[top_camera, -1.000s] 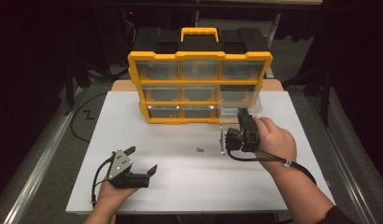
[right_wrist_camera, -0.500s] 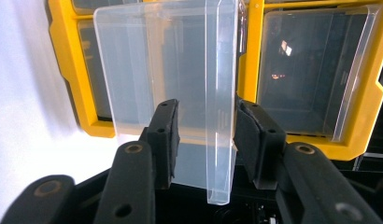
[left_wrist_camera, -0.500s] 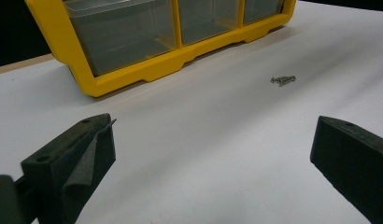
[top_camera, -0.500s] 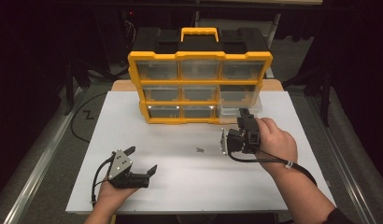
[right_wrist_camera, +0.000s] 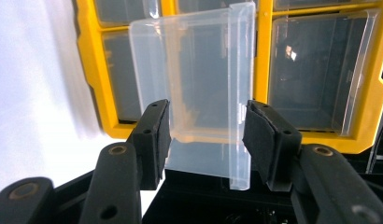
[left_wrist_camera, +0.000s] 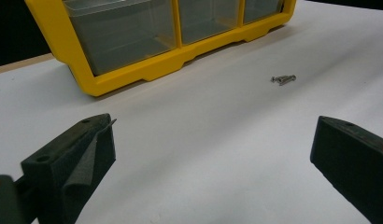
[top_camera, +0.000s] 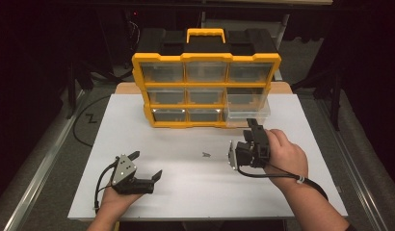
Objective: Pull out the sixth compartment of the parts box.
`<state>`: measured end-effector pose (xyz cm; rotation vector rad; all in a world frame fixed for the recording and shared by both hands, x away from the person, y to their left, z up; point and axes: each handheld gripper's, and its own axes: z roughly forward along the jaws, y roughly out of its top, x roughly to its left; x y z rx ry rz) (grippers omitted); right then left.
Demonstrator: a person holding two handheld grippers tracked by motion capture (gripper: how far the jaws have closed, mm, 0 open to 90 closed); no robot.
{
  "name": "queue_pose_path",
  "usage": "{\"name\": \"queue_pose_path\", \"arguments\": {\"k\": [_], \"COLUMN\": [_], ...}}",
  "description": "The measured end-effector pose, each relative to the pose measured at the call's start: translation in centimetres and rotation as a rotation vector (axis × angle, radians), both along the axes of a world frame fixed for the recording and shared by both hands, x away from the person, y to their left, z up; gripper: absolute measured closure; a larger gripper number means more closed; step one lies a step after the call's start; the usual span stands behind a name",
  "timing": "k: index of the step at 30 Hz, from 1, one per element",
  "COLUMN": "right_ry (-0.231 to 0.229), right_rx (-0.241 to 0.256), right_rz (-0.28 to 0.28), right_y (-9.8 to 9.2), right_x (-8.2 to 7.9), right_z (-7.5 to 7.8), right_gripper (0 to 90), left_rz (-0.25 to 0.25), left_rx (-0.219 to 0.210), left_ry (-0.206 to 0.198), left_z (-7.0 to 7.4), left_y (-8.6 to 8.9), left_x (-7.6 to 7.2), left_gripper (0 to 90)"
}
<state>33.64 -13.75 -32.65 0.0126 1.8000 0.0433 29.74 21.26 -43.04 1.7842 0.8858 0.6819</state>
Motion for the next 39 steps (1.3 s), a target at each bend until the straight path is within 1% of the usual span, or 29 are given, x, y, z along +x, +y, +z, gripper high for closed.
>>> {"name": "queue_pose_path", "arguments": {"k": [1,3,5,7,8,9,10,11,12,15,16,17,18,19,20,22,23,24,25,27,29,31,32,33,34,36,37,38,39], "right_ry": [0.007,0.002,0.013,0.013,0.021,0.019,0.021,0.017,0.024,0.036,0.030,0.034,0.041,0.043,0.035,0.043,0.061,0.061,0.066,0.077,0.072,0.074,0.088,0.093,0.095,0.108,0.106,0.100,0.102], "right_rx": [0.005,-0.002,0.007,0.009,0.020,0.018,0.014,0.020,0.016,0.026,0.021,0.027,0.014,0.015,0.023,0.027,0.019,0.019,0.028,0.026,0.040,0.044,0.035,0.039,0.033,0.055,0.043,0.050,0.039], "right_rz": [-0.008,0.010,0.002,0.014,0.001,0.011,0.009,0.027,0.016,0.022,0.029,0.025,0.020,0.028,0.034,0.035,0.020,0.020,0.025,0.013,0.016,0.023,0.006,0.008,0.004,0.003,0.010,0.003,0.005], "right_y": [0.0,0.0,0.0,0.0,0.1,0.1,0.1,0.1,0.1,0.1,0.1,0.1,0.2,0.2,0.1,0.1,0.1,0.1,0.1,0.1,0.0,-0.1,0.0,0.0,0.0,-0.1,-0.1,-0.1,-0.1], "right_x": [-0.2,-0.5,-0.8,-1.2,-1.5,-1.7,-1.8,-1.9,-2.1,-2.3,-2.4,-2.5,-2.6,-2.6,-2.7,-2.7,-2.9,-2.9,-2.8,-2.9,-2.9,-2.8,-2.9,-2.9,-2.9,-2.8,-2.8,-2.8,-2.8], "right_z": [-0.1,-0.4,-0.7,-1.1,-1.3,-1.5,-1.6,-1.9,-2.3,-3.1,-3.4,-3.7,-4.0,-4.3,-4.7,-5.3,-5.9,-5.9,-6.3,-7.0,-7.7,-8.3,-8.5,-8.9,-9.1,-9.7,-9.8,-10.1,-10.2], "right_gripper": [51.7,50.5,49.8,49.2,49.1,48.6,48.4,48.0,47.7,47.3,47.1,46.7,46.2,45.6,45.1,44.9,43.8,43.8,43.3,42.6,41.0,39.8,39.0,38.3,37.8,37.3,37.1,36.4,35.7], "left_rz": [0.001,0.000,0.000,0.000,0.001,0.000,0.000,0.000,0.000,0.001,0.001,0.000,0.000,0.000,0.000,-0.001,-0.001,-0.001,-0.001,0.000,0.000,-0.002,-0.004,-0.005,-0.004,-0.006,-0.006,-0.005,-0.005], "left_rx": [0.001,0.002,0.003,0.002,0.002,0.002,0.003,0.004,0.003,0.002,0.003,0.004,0.004,0.004,0.003,0.003,0.003,0.003,0.004,0.004,0.004,0.008,0.005,0.006,0.007,0.008,0.007,0.008,0.009], "left_ry": [-0.002,-0.003,-0.003,-0.004,-0.004,-0.004,-0.004,-0.004,-0.004,-0.004,-0.004,-0.003,-0.003,-0.002,-0.002,-0.003,-0.003,-0.003,-0.002,-0.004,-0.003,-0.002,-0.001,0.000,-0.001,-0.001,0.000,0.002,0.003], "left_z": [0.0,0.0,0.0,0.0,0.0,0.0,0.0,0.0,0.0,0.0,0.0,0.0,0.0,0.0,0.0,0.0,0.0,0.0,0.0,0.0,0.0,-0.1,-0.1,-0.1,-0.1,-0.1,-0.1,-0.1,-0.2], "left_y": [0.0,0.0,0.0,0.0,0.0,0.0,0.0,0.0,0.0,0.0,0.0,0.0,0.0,0.0,0.0,0.0,0.0,0.0,0.0,0.0,0.0,0.0,-0.1,-0.1,-0.1,-0.1,-0.1,-0.1,-0.1], "left_x": [0.0,0.0,0.0,0.0,0.0,0.0,0.0,0.0,0.0,0.0,0.0,0.0,0.0,0.0,0.0,0.0,0.0,0.0,0.0,0.0,0.0,0.0,0.0,0.0,0.0,0.0,0.0,0.0,0.0], "left_gripper": [0.9,0.9,0.9,0.9,0.9,0.9,0.9,0.9,0.9,0.9,0.9,0.9,0.9,0.9,0.9,0.9,0.9,0.9,0.9,0.9,0.9,0.9,0.9,0.9,0.9,0.9,0.9,0.9,0.9]}}
